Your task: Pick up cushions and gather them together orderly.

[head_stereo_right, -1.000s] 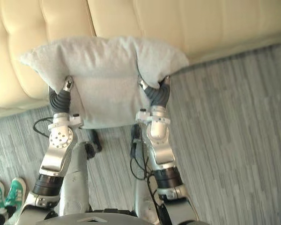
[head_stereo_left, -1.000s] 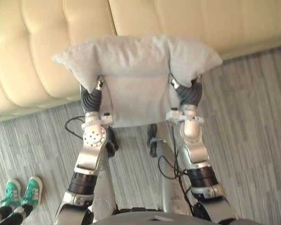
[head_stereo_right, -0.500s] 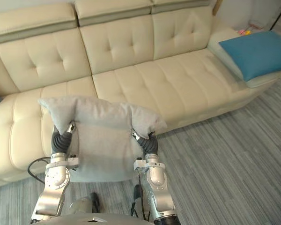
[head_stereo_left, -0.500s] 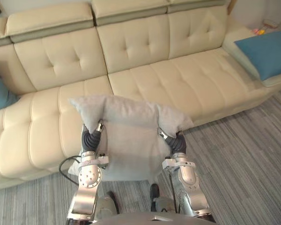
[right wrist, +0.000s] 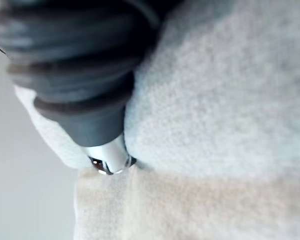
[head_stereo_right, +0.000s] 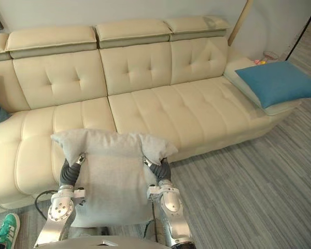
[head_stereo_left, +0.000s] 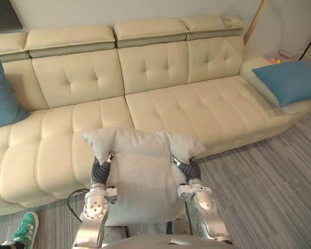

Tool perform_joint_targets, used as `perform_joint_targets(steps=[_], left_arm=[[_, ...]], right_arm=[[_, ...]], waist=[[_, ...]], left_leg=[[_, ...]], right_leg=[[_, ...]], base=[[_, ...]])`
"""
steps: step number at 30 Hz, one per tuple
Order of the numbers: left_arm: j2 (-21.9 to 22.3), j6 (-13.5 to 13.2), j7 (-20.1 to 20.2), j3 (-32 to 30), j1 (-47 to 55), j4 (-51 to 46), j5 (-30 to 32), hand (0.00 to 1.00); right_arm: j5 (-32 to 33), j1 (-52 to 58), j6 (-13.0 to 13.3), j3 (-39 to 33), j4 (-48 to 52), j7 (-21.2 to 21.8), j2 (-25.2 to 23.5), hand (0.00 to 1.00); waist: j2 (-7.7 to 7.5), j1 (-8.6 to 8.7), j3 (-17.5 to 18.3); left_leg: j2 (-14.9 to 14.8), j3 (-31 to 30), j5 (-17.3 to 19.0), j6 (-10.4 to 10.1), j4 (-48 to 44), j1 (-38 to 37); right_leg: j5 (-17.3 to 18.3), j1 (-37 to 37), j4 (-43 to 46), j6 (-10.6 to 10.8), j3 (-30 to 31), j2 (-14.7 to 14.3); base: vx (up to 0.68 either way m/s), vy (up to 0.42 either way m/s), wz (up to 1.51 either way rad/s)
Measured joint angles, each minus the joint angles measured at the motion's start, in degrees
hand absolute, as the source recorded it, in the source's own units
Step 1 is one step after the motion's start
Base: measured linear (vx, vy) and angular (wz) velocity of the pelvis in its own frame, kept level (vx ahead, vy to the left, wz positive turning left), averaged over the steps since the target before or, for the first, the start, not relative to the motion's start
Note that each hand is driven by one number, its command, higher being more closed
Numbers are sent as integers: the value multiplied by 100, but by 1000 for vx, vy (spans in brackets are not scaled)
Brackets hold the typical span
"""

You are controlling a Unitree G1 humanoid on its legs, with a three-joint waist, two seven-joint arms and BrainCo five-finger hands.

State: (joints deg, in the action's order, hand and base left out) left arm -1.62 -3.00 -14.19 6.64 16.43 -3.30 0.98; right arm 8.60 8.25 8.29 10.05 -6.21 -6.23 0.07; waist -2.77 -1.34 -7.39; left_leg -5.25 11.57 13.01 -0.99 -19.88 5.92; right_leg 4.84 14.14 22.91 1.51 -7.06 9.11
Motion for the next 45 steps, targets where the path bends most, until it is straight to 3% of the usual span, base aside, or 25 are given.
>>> perform_joint_targets(steps=[2,3,4,5,6,8,10,12,14,16,17,20,21,23,24,25,26,27,30,34,39,40,45], left_arm=[[-68,-8,-9,10,-21,2,-95,100],[-160,-25,-21,11,-52,-3,-126,100],[-139,-37,-24,42,-143,25,-192,100],[-111,-38,-39,106,-252,131,-211,100],[-121,-38,-44,141,-318,229,-219,100],[-108,-55,-44,254,-393,308,-312,100],[70,-70,-45,238,-379,345,-318,100],[134,-72,-17,248,-388,389,-354,100],[264,-74,44,260,-382,390,-431,100],[299,-92,91,259,-366,389,-481,100],[300,-107,127,259,-366,388,-482,100],[326,-212,223,252,-389,371,-481,100],[431,-234,242,258,-390,344,-480,100],[507,-239,267,277,-395,333,-476,100],[520,-238,331,363,-399,307,-470,100],[534,-238,362,432,-387,244,-465,100],[535,-238,369,449,-370,199,-464,100],[446,-247,370,456,-398,196,-462,100],[201,-251,369,415,-314,160,-463,100],[93,-249,381,344,-235,169,-463,100],[-39,-238,384,346,-229,184,-450,100],[-262,-193,461,529,-205,408,-420,100],[-262,-193,461,528,-205,408,-420,100]], right_arm=[[0,-108,-1,7,2,-1,0,100],[0,-173,0,4,15,-4,-17,100],[0,-258,6,-9,95,-1,53,100],[0,-371,-4,-64,75,-21,137,100],[1,-364,-6,-100,76,-18,157,100],[8,-381,-4,-150,83,-8,302,100],[6,-414,-4,-176,90,6,367,100],[10,-410,-4,-190,116,14,439,100],[57,-301,-4,-211,339,25,546,100],[74,-134,-3,-224,611,33,553,100],[75,-2,-3,-226,780,38,559,100],[115,217,-1,-235,1086,29,568,100],[115,264,0,-271,1222,2,591,100],[115,272,2,-360,1249,-1,583,100],[116,307,3,-452,1258,-13,584,100],[116,375,6,-513,1346,-16,595,100],[115,429,6,-528,1424,-15,594,100],[115,449,14,-534,1375,-8,484,100],[94,571,-8,-515,1302,35,106,100],[55,386,-4,-465,833,103,42,100],[45,137,-2,-460,304,139,55,100],[-7,178,-68,-572,-159,227,91,100],[-7,179,-68,-574,-159,227,94,100]], waist=[[-59,27,-14],[-278,104,-21],[-225,177,-90],[-101,196,-233],[-84,224,-255],[32,268,-200],[258,292,-137],[324,338,-97],[352,350,-82],[399,327,-85],[417,295,-88],[430,214,-82],[516,134,-36],[542,102,-23],[567,121,6],[631,104,51],[692,60,90],[684,29,155],[213,8,215],[95,115,282],[61,199,304],[-91,376,436],[-91,375,436]], left_leg=[[-33,-140,-16,-15,193,61],[162,-261,-77,-101,325,27],[181,-549,34,-70,-94,200],[145,-697,128,-288,-147,180],[166,-725,128,-292,-74,174],[97,-908,47,-434,239,192],[-275,-1050,-8,-640,274,340],[-446,-1151,-138,-780,295,394],[-512,-1118,-267,-704,126,515],[-631,-913,-293,-659,-640,817],[-703,-712,-431,-456,-1224,1016],[-817,-304,-979,-274,-2154,1398],[-852,-93,-674,-201,-2272,1494],[-880,162,-454,-168,-1964,1513],[-859,394,-381,-187,-1379,1484],[-774,452,-721,-204,-445,1318],[-767,429,-1081,-191,-119,1258],[-701,356,-1201,-284,129,1207],[-249,559,-1303,-125,640,944],[-97,610,-1292,-57,781,849],[-16,638,-1568,-59,1119,789],[52,577,-2446,-191,2487,311],[52,577,-2446,-191,2486,312]], right_leg=[[-9,64,-517,104,211,-80],[17,1,-969,162,464,7],[-184,16,-853,427,417,-20],[-175,176,-381,440,445,-48],[-175,234,-242,433,476,-51],[-101,361,-253,300,378,-183],[-63,376,-444,97,54,-508],[-55,309,-492,-10,-163,-644],[-10,144,-675,-78,-335,-684],[59,-70,-749,-129,-485,-711],[85,-238,-759,-170,-555,-698],[123,-668,-961,-221,-644,-504],[123,-789,-1078,-220,-668,-433],[122,-921,-1168,-215,-762,-338],[121,-1088,-1245,-200,-897,-236],[166,-1170,-1249,-24,-954,-197],[242,-1198,-1253,109,-932,-215],[368,-1225,-1254,367,-835,-210],[168,-1182,-1431,369,-555,129],[-31,-1177,-1549,328,-292,185],[-37,-1119,-1775,321,33,157],[-217,-983,-1963,513,332,-5],[-217,-983,-1963,513,324,-4]], base=[[17,-133,29],[109,-150,44],[137,-172,36],[107,-165,27],[82,-151,21],[196,-201,24],[258,-199,12],[315,-172,23],[304,-133,38],[221,-59,37],[217,-39,36],[171,19,30],[163,67,18],[115,109,23],[166,243,51],[147,246,40],[191,336,13],[138,258,-2],[110,257,1],[25,127,-10],[-44,27,-8],[0,0,0],[0,0,0]])
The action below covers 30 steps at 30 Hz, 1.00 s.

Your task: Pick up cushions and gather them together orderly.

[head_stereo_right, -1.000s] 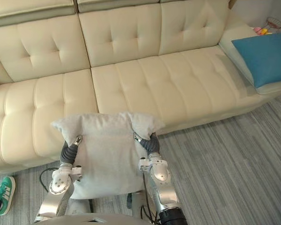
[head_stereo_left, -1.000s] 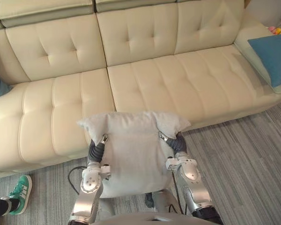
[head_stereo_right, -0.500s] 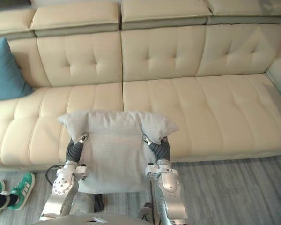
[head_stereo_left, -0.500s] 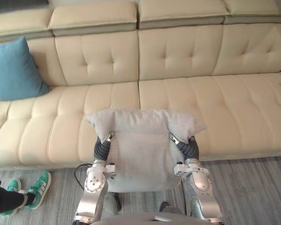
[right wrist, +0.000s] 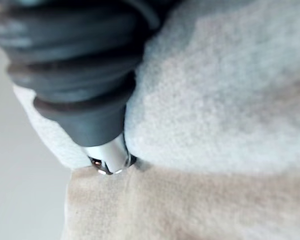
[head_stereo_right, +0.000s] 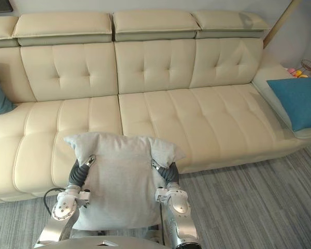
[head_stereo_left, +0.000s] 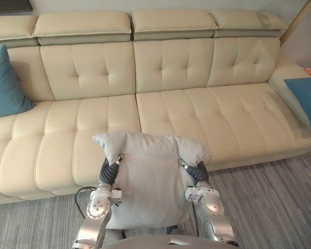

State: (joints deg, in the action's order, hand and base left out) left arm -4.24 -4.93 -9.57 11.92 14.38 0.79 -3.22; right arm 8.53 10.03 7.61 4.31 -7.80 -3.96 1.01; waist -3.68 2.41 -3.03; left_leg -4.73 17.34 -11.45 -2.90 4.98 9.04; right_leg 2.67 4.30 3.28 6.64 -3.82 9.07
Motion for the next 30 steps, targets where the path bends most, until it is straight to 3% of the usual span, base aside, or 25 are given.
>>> perform_joint_targets(steps=[9,13,18,21,22,23,24,25,27,29,30], left_arm=[[141,48,210,-325,73,0,-65,100],[251,95,263,-441,129,0,-203,100],[321,109,268,-508,136,-2,-312,100],[318,118,275,-523,126,-34,-344,100],[316,122,278,-523,121,-44,-344,100],[319,150,280,-524,119,-103,-344,100],[312,160,280,-538,120,-134,-344,100],[307,167,277,-598,94,-154,-344,100],[264,168,278,-661,93,-240,-343,100],[243,166,275,-736,76,-252,-344,100],[233,159,256,-759,71,-252,-351,100]], right_arm=[[17,189,-69,-180,-19,26,-280,100],[77,247,-169,-223,-15,91,-379,100],[87,141,-183,-229,-14,103,-426,100],[88,68,-184,-231,-11,112,-433,100],[88,62,-185,-229,-11,126,-434,100],[95,54,-185,-234,-7,154,-431,100],[117,52,-186,-247,-4,184,-428,100],[121,11,-187,-224,-5,238,-432,100],[129,-11,-178,-159,-6,262,-427,100],[130,-67,-180,-68,-12,295,-382,100],[130,-152,-182,-57,-17,334,-384,100]], waist=[[-4,-48,-2],[-5,-114,11],[-11,-149,23],[-56,-142,12],[-84,-144,-4],[-136,-134,-73],[-142,-97,-87],[-76,-50,-130],[20,-44,-218],[40,-39,-232],[44,-53,-236]], left_leg=[[34,-124,-81,48,-42,-128],[92,-208,168,-211,-2,-246],[157,32,206,-170,-38,-180],[338,213,329,9,-46,-157],[383,196,363,53,-101,-157],[460,133,596,200,-408,-110],[462,86,708,260,-488,-120],[421,7,821,348,-599,-172],[313,-54,895,438,-581,-382],[223,-163,987,519,-589,-483],[177,-192,1055,561,-606,-514]], right_leg=[[-119,-215,-132,55,-179,15],[-93,-288,-197,5,-345,122],[-113,-16,-175,-29,-464,335],[153,351,321,-670,-487,586],[194,381,411,-791,-492,649],[265,378,665,-1163,-544,785],[143,399,987,-1391,-594,834],[-381,755,1841,-1154,-633,905],[-732,1035,2583,-993,-640,900],[-124,1052,2653,-610,-801,754],[150,1104,2414,-566,-988,551]], base=[[-3,-2,4],[-44,18,-18],[-14,45,-41],[62,86,-30],[115,103,0],[111,66,7],[190,131,17],[112,74,17],[150,80,14],[176,-8,16],[199,-51,11]])
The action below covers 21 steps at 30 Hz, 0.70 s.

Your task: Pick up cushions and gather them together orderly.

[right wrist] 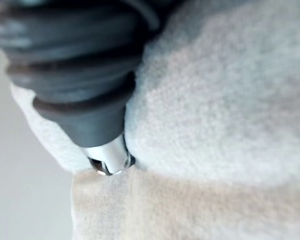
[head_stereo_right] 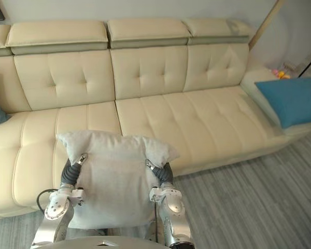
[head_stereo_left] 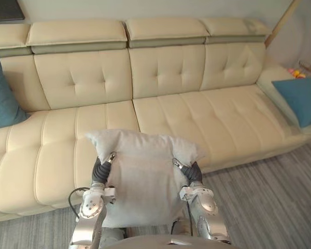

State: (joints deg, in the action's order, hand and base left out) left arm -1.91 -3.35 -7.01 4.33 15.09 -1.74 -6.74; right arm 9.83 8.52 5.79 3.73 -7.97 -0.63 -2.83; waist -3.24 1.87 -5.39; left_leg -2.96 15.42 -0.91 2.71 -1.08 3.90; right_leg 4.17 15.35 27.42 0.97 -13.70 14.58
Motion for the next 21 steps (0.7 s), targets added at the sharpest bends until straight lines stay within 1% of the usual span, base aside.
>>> perform_joint_targets(steps=[1,2,3,4,5,6,7,8,9,10,11,12,13,14,15,16,17,18,19,20,21], left_arm=[[-1,-2,-13,-11,-3,0,-32,100],[-1,-2,-19,-3,-24,7,-67,100],[-1,-2,-25,31,-65,27,-98,100],[0,-2,-23,53,-129,31,-97,100],[-25,-2,-27,69,-209,42,-94,100],[-45,-2,-30,81,-230,48,-94,100],[-78,-3,-30,88,-259,51,-92,100],[-120,-5,-28,128,-255,50,-91,100],[-127,-5,-28,194,-265,66,-91,100],[-88,-17,-40,276,-236,65,-92,100],[39,-20,-37,290,-178,65,-92,100],[102,-28,-37,293,-161,63,-93,100],[250,-32,-37,300,-161,62,-94,100],[321,-32,-37,308,-146,63,-98,100],[357,-32,-37,311,-134,63,-101,100],[443,-32,-35,382,-133,63,-122,100],[475,-32,-31,419,-147,63,-146,100],[530,-34,-34,467,-174,52,-164,100],[549,-34,-37,490,-247,40,-165,100],[557,-34,-34,489,-288,39,-164,100],[569,-34,-38,488,-374,35,-159,100]], right_arm=[[0,-50,0,-2,0,9,-2,100],[1,-105,0,-16,1,9,1,100],[3,-119,0,-58,5,8,5,100],[7,-120,0,-98,9,9,9,100],[10,-122,0,-117,27,5,9,100],[10,-121,1,-118,33,0,10,100],[10,-109,0,-128,43,-4,15,100],[10,-63,0,-135,48,-3,11,100],[10,-24,-3,-145,81,-1,37,100],[9,26,-12,-164,208,-3,108,100],[5,143,-27,-153,432,-1,175,100],[2,190,-56,-147,545,-2,208,100],[0,249,-112,-122,781,-35,252,100],[2,318,-113,-96,986,-118,335,100],[2,338,-113,-99,1063,-126,364,100],[3,404,-106,-154,1303,-161,406,100],[3,430,-102,-188,1423,-201,410,100],[3,426,-94,-228,1559,-254,420,100],[3,410,-77,-258,1640,-314,445,100],[3,405,-75,-277,1641,-327,446,100],[2,377,-73,-288,1639,-361,444,100]], waist=[[14,-3,-10],[49,22,-53],[84,36,-114],[68,57,-181],[39,99,-292],[-14,143,-285],[-157,201,-260],[-188,187,-256],[-285,180,-198],[-107,175,-202],[117,124,-194],[161,99,-188],[323,110,-166],[340,65,-181],[336,20,-176],[317,-62,-168],[314,-60,-166],[317,-82,-165],[332,-102,-151],[336,-105,-139],[332,-105,-135]], left_leg=[[-19,-11,39,6,-29,1],[-45,-52,104,-22,-76,-10],[-56,-106,139,-65,-63,-81],[-39,-141,182,-131,-26,-186],[60,-241,270,-220,-22,-322],[112,-311,302,-263,-36,-351],[220,-475,394,-347,-65,-459],[294,-583,509,-435,-145,-511],[271,-734,717,-520,-384,-498],[44,-929,983,-686,-712,-422],[-289,-1017,1178,-758,-1073,-344],[-442,-1025,1267,-807,-1403,-226],[-804,-964,1389,-880,-2503,232],[-1135,-786,1397,-877,-3402,594],[-1253,-706,1415,-874,-3683,661],[-1374,-455,1487,-764,-4012,781],[-1371,-359,1518,-717,-3996,816],[-1360,-213,1599,-656,-3837,827],[-1331,-135,1669,-651,-3437,778],[-1296,-152,1669,-651,-3189,730],[-1189,-165,1638,-664,-2613,581]], right_leg=[[43,46,-240,25,-34,-131],[25,86,-665,63,-29,-325],[-91,73,-1255,161,81,-518],[-380,77,-1852,313,201,-635],[-536,183,-2079,417,404,-607],[-562,212,-2080,428,440,-557],[-554,207,-2050,400,474,-461],[-484,173,-1971,312,500,-376],[-654,174,-1776,266,512,-385],[-645,145,-1439,268,258,-483],[-486,8,-1401,202,-25,-661],[-429,-56,-1431,141,-109,-770],[-364,-277,-1554,22,-298,-1022],[-392,-549,-1700,-126,-353,-1237],[-371,-650,-1745,-169,-358,-1303],[-338,-887,-1857,-230,-364,-1372],[-330,-962,-1905,-244,-354,-1372],[-332,-1058,-1970,-251,-270,-1364],[-331,-1158,-2051,-253,-193,-1346],[-331,-1162,-2044,-252,-170,-1328],[-331,-1165,-2028,-251,-129,-1273]], base=[[168,-33,6],[138,-29,11],[158,-36,22],[258,-91,38],[262,-114,47],[293,-183,69],[215,-177,71],[314,-287,78],[323,-326,75],[509,-438,76],[369,-296,58],[491,-344,46],[392,-269,29],[392,-269,17],[374,-194,-18],[291,-122,-24],[414,-145,-29],[288,-33,-30],[272,4,-32],[227,82,-24],[190,147,-11]])
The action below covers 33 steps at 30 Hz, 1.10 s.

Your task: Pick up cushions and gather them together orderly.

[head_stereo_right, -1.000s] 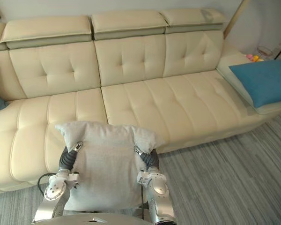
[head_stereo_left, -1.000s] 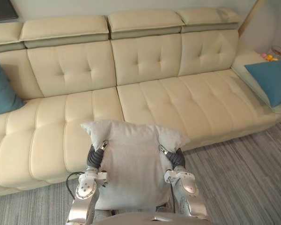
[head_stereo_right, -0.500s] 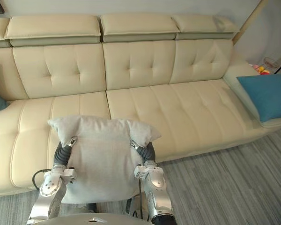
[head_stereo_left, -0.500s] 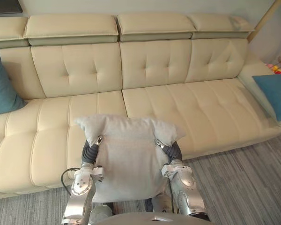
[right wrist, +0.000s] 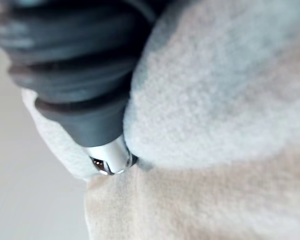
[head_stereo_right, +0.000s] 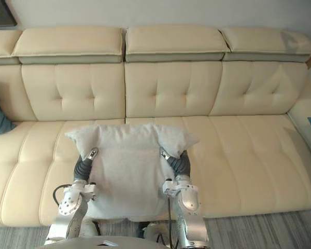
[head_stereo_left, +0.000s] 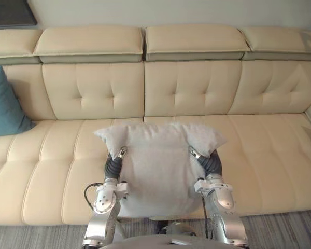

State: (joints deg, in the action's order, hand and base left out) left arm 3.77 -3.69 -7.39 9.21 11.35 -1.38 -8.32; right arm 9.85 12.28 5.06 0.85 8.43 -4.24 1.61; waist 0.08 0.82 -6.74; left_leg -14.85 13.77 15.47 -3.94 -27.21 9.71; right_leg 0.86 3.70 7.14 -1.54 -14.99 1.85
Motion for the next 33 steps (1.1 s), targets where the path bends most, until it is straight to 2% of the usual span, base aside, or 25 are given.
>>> perform_joint_targets(steps=[1,2,3,6,8,13,15,16,17,18,19,20,21,22,23,24,25,28,33], left_arm=[[8,-2,-3,3,-50,-8,1,100],[0,-5,-3,5,-52,-15,4,100],[-57,0,-18,-23,-10,-11,6,100],[-91,-8,-75,-105,181,-62,6,100],[-107,-14,-87,-225,221,-268,13,100],[-107,-36,-116,-282,209,-304,13,100],[-107,-36,-120,-253,134,-301,13,100],[-109,-35,-126,-276,67,-298,13,100],[-117,-36,-120,-339,-59,-217,14,100],[-118,-36,-127,-347,-92,-163,14,100],[-132,-35,-204,-356,-97,-95,14,100],[-151,-35,-239,-357,-98,-57,13,100],[-188,-34,-270,-376,-101,-35,13,100],[-186,-35,-274,-350,-103,-17,12,100],[-191,-36,-274,-336,-107,-19,11,100],[-190,-36,-309,-321,-108,-19,4,100],[-191,-35,-362,-320,-105,-19,0,100],[-191,-34,-444,-254,-99,-19,-4,100],[-199,-35,-426,-165,-126,-46,-5,100]], right_arm=[[0,7,-2,-8,-7,-4,-17,100],[-1,26,-9,-6,-30,3,-53,100],[-4,90,-54,4,-62,5,-171,100],[-14,294,-55,101,-58,18,-407,100],[-20,215,-55,223,-57,55,-409,100],[-128,66,-56,321,-61,54,-377,100],[-130,8,-51,278,-103,52,-350,100],[-130,-108,-28,262,-209,55,-326,100],[-128,-286,-15,217,-454,45,-309,100],[-128,-327,-15,223,-559,44,-314,100],[-126,-411,-15,236,-784,42,-322,100],[-125,-442,-14,243,-908,42,-318,100],[-123,-506,-28,294,-1008,42,-325,100],[-121,-519,-21,306,-1009,40,-274,100],[-117,-522,-16,303,-1006,38,-259,100],[-115,-554,-21,323,-1009,29,-215,100],[-116,-575,-33,333,-1014,25,-210,100],[-113,-593,-36,310,-1013,-1,-209,100],[-114,-570,-28,231,-927,2,-213,100]], waist=[[23,-7,13],[91,-22,54],[-2,-44,74],[-50,-85,140],[-102,-194,186],[-131,-225,199],[-159,-212,193],[-156,-230,196],[-158,-202,180],[-188,-199,192],[-229,-201,178],[-309,-214,219],[-395,-279,264],[-217,-269,295],[-186,-256,298],[-101,-289,302],[-106,-307,265],[-121,-314,223],[-143,-155,240]], left_leg=[[99,13,-179,-6,696,-244],[140,4,-662,-160,1262,-529],[247,49,-708,-199,1280,-688],[451,107,-693,-174,1417,-1097],[542,395,-638,-80,1512,-1199],[576,744,-507,12,1492,-1204],[594,706,-429,98,1319,-1034],[592,693,-457,150,1338,-914],[515,766,-519,224,1321,-758],[557,756,-551,229,1329,-769],[673,694,-627,234,1371,-770],[732,655,-678,229,1395,-756],[813,532,-757,191,1443,-638],[732,301,-830,158,1455,-414],[716,239,-862,151,1469,-356],[652,78,-1080,108,1548,-147],[604,-38,-1246,56,1611,-45],[561,-138,-1344,-3,1645,-68],[718,-163,-1633,1,2267,-284]], right_leg=[[1,-3,17,5,12,24],[11,-37,21,68,37,-14],[11,-143,-12,144,146,69],[-8,-355,21,178,308,210],[-79,-186,47,288,666,251],[-171,73,109,421,994,250],[-252,357,356,546,1018,227],[-422,476,267,803,1155,197],[20,572,761,670,1199,307],[343,648,1215,528,1190,380],[776,552,1697,594,1106,515],[903,395,1525,657,1112,547],[950,200,1035,716,1104,555],[680,60,428,706,893,409],[596,30,300,696,834,369],[331,10,-73,611,677,269],[246,31,-153,538,555,199],[308,39,-3,446,435,160],[509,167,202,414,382,270]], base=[[185,179,-13],[180,210,-19],[187,237,-24],[94,162,-19],[13,151,-61],[-67,20,-58],[-181,-7,-34],[-197,8,-27],[-189,16,-19],[-110,-5,11],[-66,-44,23],[-85,-96,27],[-171,-129,46],[-156,-112,46],[-149,-86,59],[-115,-96,49],[-122,-107,46],[-100,-84,22],[-70,-12,9]])
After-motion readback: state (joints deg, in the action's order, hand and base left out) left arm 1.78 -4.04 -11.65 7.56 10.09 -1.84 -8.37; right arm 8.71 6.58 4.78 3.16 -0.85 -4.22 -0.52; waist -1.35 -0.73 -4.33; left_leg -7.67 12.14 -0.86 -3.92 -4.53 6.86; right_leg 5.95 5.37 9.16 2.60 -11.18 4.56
